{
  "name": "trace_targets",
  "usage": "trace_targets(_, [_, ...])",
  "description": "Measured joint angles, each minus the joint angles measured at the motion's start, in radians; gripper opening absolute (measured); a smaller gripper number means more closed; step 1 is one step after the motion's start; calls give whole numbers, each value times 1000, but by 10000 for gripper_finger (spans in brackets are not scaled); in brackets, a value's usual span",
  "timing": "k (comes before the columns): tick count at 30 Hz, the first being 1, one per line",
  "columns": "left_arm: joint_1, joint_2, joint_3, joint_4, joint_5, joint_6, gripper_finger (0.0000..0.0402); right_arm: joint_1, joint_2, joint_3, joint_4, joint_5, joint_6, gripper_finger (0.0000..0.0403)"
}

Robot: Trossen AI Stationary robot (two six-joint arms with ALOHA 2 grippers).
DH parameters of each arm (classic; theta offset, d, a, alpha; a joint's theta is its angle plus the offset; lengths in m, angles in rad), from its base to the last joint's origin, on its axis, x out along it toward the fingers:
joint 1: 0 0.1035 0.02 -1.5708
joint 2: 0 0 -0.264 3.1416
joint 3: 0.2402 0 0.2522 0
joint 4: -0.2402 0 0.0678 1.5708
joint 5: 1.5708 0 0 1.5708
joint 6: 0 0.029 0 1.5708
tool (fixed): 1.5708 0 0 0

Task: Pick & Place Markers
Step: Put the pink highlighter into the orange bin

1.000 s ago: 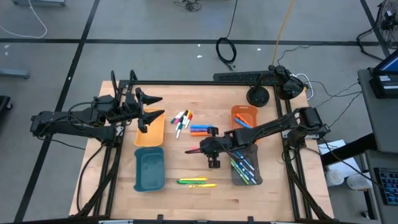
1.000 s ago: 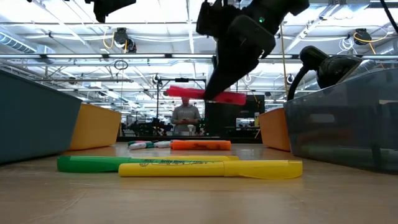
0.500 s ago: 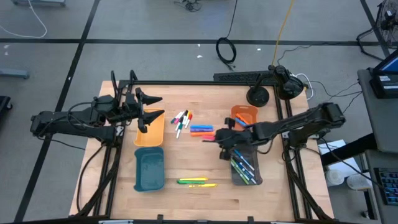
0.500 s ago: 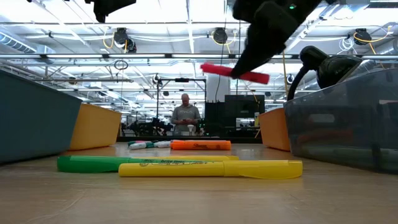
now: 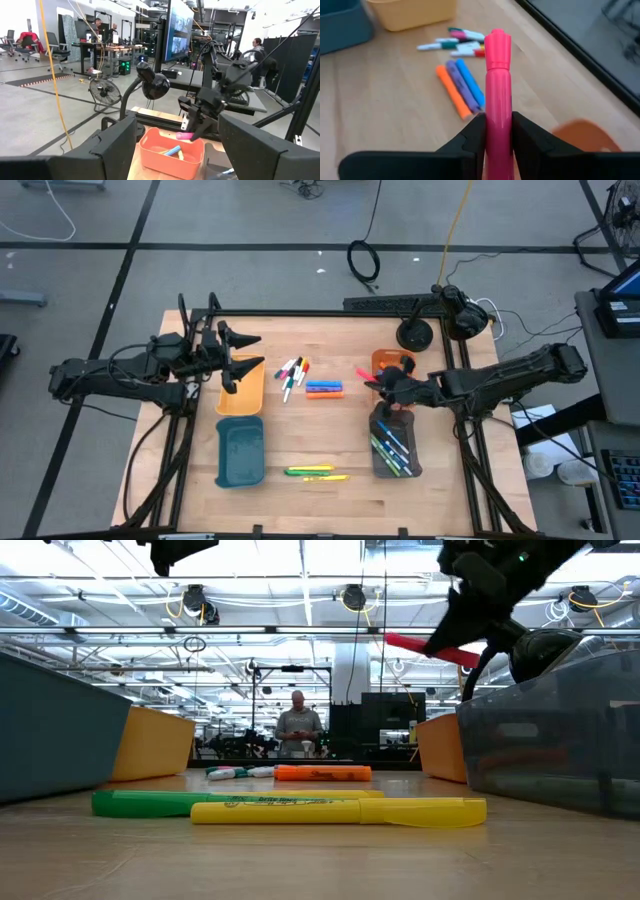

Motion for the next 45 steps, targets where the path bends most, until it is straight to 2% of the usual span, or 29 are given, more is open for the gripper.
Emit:
trace_targets(8, [0,0,0,0,0,0,282,-81,-27,-16,-185,3,130,70])
trace_targets(17, [0,0,0,0,0,0,282,-148,-14,-18,-275,4,162,70])
trace_targets(24, [0,0,0,0,0,0,282,-183,-17,-70,-262,-4,155,70])
trace_targets(28, [0,0,0,0,0,0,282,-210,-17,-80,-263,-57,152,70])
trace_targets(45, [0,0,0,0,0,0,282,-226,-17,-80,-260,-55,155,70])
